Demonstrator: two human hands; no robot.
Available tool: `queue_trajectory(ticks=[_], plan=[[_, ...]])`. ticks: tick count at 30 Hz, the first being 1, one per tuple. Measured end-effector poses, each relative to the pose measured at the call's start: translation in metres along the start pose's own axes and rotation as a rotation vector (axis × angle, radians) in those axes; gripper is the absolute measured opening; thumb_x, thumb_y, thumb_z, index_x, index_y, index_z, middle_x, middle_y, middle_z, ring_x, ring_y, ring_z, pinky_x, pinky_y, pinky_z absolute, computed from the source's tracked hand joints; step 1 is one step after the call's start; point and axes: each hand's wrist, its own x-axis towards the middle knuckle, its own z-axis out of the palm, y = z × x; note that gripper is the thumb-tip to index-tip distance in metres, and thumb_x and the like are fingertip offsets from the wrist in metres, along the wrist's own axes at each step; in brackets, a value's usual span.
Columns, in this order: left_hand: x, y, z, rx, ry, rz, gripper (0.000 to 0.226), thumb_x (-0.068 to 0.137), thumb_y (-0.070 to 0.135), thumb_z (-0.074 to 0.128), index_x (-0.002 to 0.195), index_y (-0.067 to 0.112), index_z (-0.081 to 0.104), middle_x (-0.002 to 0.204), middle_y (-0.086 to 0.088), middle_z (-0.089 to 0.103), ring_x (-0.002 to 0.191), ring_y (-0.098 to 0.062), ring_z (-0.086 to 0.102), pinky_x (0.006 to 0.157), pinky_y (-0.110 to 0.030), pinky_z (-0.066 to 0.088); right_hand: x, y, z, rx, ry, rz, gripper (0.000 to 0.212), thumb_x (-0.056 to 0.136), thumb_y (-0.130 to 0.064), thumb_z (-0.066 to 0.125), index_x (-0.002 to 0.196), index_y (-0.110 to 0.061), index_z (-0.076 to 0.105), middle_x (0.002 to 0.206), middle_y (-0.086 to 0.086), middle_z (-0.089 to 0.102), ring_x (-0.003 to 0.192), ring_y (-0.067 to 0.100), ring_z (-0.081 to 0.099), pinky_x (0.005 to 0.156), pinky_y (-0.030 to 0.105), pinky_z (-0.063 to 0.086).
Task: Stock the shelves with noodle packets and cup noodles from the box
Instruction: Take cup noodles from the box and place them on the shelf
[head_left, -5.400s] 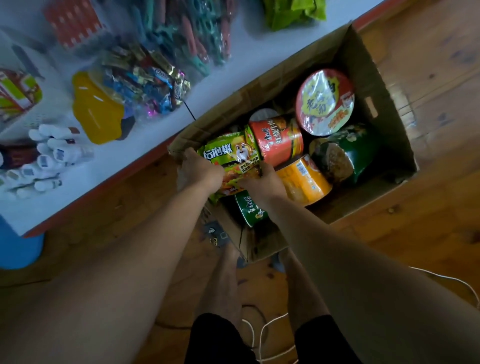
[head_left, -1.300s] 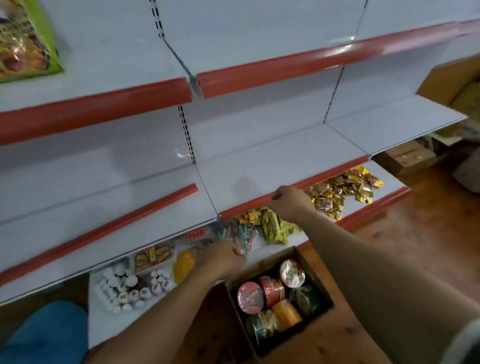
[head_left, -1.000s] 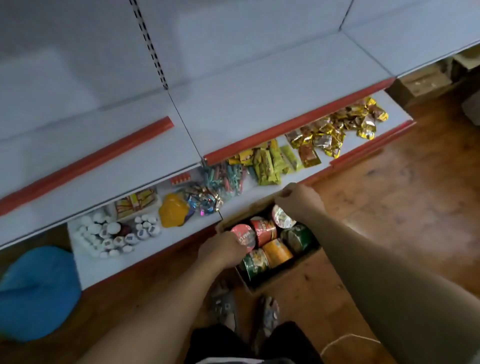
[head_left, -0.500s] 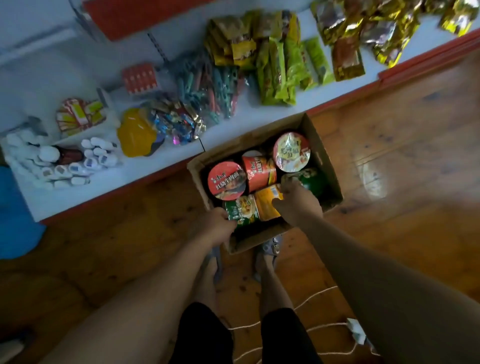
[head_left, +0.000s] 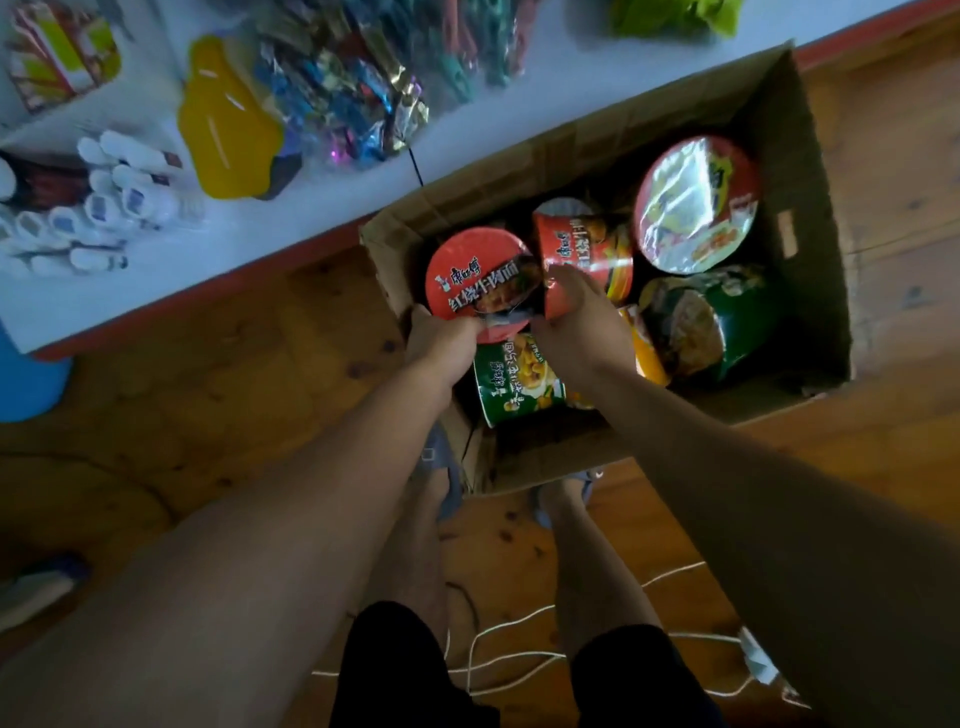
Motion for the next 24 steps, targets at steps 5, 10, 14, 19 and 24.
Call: queue_trajectory(ticks=[5, 10, 14, 19, 24], plan=[[0.026, -0.001, 0.006, -0.142, -0.029, -0.056, 0.047, 0.089, 0.018, 0.066, 0.132, 0.010, 0.049, 0.098, -0.002, 0.061, 0.077, -0.011, 0.057, 0.051, -0.022, 0.041, 0.034, -0.003, 0.014, -0.126, 0.178, 0.046, 0.067, 0.087, -0.039, 0.061, 0.147, -0.021, 0.037, 0.156, 0.005, 0.029, 0.138, 0.033, 0.031, 0.103, 0.045, 0.039], [0.048, -0.003, 0.016, -0.342, -0.028, -0.048, 0.059, 0.087, 0.023, 0.070, 0.139, 0.019, 0.043, 0.122, -0.007, 0.063, 0.103, -0.024, 0.064, 0.081, -0.036, 0.054, 0.043, 0.012, 0.018, -0.190, 0.183, 0.137, 0.083, 0.083, -0.055, 0.064, 0.151, -0.026, 0.028, 0.163, 0.006, 0.015, 0.147, 0.033, 0.014, 0.114, 0.048, 0.022], [0.054, -0.006, 0.019, -0.408, -0.032, -0.036, 0.054, 0.092, 0.024, 0.068, 0.140, 0.022, 0.044, 0.121, -0.005, 0.062, 0.096, -0.020, 0.064, 0.065, -0.029, 0.050, 0.044, 0.015, 0.028, -0.234, 0.183, 0.126, 0.087, 0.086, -0.057, 0.061, 0.156, -0.030, 0.018, 0.165, 0.006, 0.001, 0.150, 0.032, 0.003, 0.116, 0.051, 0.018], [0.049, -0.010, 0.022, -0.433, 0.042, -0.002, 0.042, 0.094, 0.024, 0.066, 0.134, 0.024, 0.053, 0.115, -0.004, 0.065, 0.095, -0.021, 0.066, 0.064, -0.030, 0.054, 0.046, 0.014, 0.028, -0.191, 0.183, 0.145, 0.076, 0.093, -0.047, 0.057, 0.156, -0.030, 0.018, 0.166, 0.003, 0.000, 0.151, 0.030, 0.001, 0.116, 0.050, 0.020], [0.031, -0.012, 0.019, -0.359, 0.131, 0.084, 0.041, 0.095, 0.026, 0.063, 0.136, 0.026, 0.056, 0.118, 0.000, 0.067, 0.105, -0.020, 0.064, 0.076, -0.031, 0.056, 0.041, 0.009, 0.021, -0.091, 0.159, 0.124, 0.063, 0.095, -0.035, 0.053, 0.153, -0.029, 0.029, 0.165, 0.000, 0.011, 0.151, 0.028, 0.006, 0.117, 0.048, 0.024]])
